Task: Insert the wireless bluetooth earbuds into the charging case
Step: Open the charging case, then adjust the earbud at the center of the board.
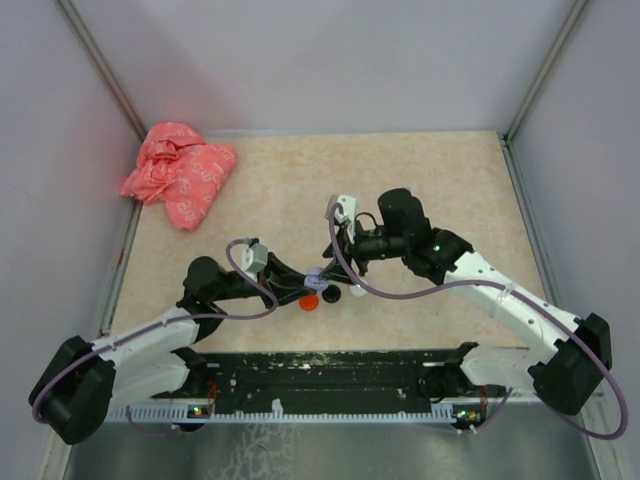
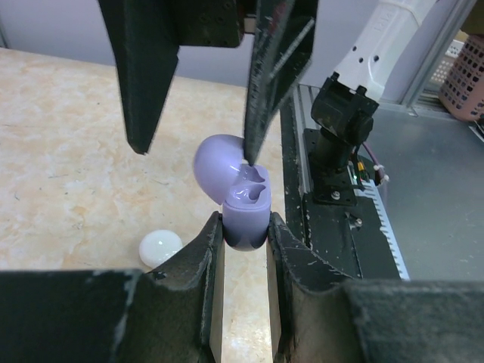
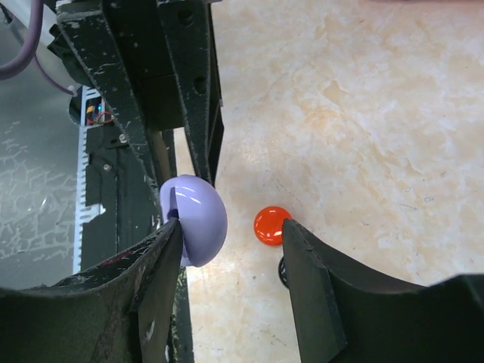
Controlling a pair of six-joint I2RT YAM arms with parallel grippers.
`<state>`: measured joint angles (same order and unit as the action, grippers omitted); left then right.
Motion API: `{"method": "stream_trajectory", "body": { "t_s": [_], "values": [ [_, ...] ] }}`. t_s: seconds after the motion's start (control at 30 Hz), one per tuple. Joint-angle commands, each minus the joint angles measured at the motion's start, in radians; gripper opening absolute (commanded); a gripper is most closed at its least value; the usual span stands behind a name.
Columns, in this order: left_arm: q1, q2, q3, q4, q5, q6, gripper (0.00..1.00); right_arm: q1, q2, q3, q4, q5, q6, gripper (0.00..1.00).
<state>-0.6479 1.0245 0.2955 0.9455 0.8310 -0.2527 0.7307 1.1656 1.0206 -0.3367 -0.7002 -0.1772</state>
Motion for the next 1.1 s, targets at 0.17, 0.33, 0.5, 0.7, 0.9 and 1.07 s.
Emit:
{"method": "stream_trajectory", "body": {
  "t_s": [0.17,0.33,0.5,0.7,0.9,1.07],
  "values": [
    [-0.004,-0.039,0.009,-0.029,0.089,0.080,0.00,-0.010,-0.024,0.018,0.055,0.041,0.023,0.54],
    [-0.004,-0.043,-0.004,-0.037,0.039,0.101,0.00,-0.010,-0.010,0.032,0.048,0.017,0.034,0.54],
    [-0.004,-0.035,-0.011,-0.153,-0.217,0.111,0.00,-0.022,0.009,0.062,0.035,0.065,0.045,0.56],
    [0.016,-0.008,-0.048,-0.198,-0.443,0.117,0.00,-0.096,0.094,0.085,0.051,0.175,0.120,0.56],
    [0.090,0.011,-0.050,-0.239,-0.482,0.106,0.00,-0.156,0.225,0.115,0.088,0.390,0.164,0.53],
    [0.122,0.013,-0.071,-0.230,-0.505,0.131,0.00,-0.224,0.359,0.162,0.126,0.558,0.196,0.50]
  ]
}}
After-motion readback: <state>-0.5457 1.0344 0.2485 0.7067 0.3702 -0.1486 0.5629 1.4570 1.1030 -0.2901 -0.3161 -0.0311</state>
